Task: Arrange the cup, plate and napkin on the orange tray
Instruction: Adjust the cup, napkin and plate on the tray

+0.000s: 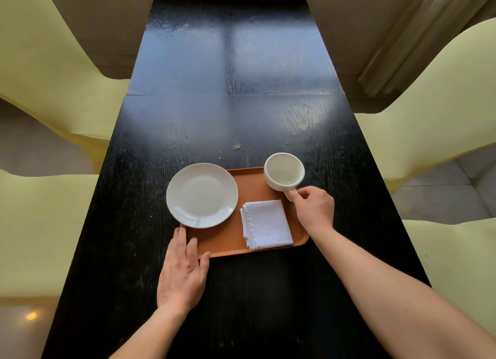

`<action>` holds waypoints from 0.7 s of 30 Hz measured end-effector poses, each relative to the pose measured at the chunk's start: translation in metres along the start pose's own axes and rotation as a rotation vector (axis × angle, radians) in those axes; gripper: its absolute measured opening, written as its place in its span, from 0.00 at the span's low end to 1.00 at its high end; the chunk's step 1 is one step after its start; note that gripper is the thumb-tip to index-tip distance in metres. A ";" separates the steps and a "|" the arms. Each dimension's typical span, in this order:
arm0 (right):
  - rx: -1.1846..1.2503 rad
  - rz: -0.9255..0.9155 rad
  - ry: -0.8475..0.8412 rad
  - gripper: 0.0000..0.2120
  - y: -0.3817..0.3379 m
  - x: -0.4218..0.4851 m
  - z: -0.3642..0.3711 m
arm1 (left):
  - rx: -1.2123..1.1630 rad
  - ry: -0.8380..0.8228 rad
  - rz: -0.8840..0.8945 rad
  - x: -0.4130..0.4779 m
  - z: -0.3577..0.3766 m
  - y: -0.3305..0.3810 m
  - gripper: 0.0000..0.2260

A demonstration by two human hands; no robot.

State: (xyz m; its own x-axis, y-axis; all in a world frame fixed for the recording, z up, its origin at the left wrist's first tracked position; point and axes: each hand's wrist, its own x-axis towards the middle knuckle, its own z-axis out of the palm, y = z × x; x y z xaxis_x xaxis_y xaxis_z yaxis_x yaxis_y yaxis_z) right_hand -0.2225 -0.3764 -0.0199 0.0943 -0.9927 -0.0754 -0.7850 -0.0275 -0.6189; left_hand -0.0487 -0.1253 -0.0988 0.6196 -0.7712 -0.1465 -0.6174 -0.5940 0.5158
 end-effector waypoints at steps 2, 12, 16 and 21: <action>0.003 -0.001 -0.003 0.12 0.000 0.000 0.001 | 0.039 -0.009 0.011 0.000 0.001 0.000 0.28; 0.106 -0.048 -0.055 0.14 0.021 -0.011 -0.007 | 0.004 -0.005 -0.023 -0.002 -0.002 0.002 0.28; -0.049 -0.137 -0.044 0.07 0.025 -0.027 -0.003 | 0.059 -0.001 0.007 -0.001 0.001 0.000 0.26; -0.185 -0.089 -0.196 0.16 0.013 -0.035 0.011 | 0.108 0.011 0.015 -0.001 0.003 -0.004 0.28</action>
State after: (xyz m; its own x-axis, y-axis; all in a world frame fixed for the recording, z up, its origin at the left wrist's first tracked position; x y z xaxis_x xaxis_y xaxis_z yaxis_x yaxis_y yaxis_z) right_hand -0.2290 -0.3403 -0.0339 0.2708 -0.9441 -0.1881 -0.8649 -0.1528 -0.4782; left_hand -0.0484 -0.1234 -0.1033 0.6143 -0.7783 -0.1301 -0.6752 -0.6037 0.4238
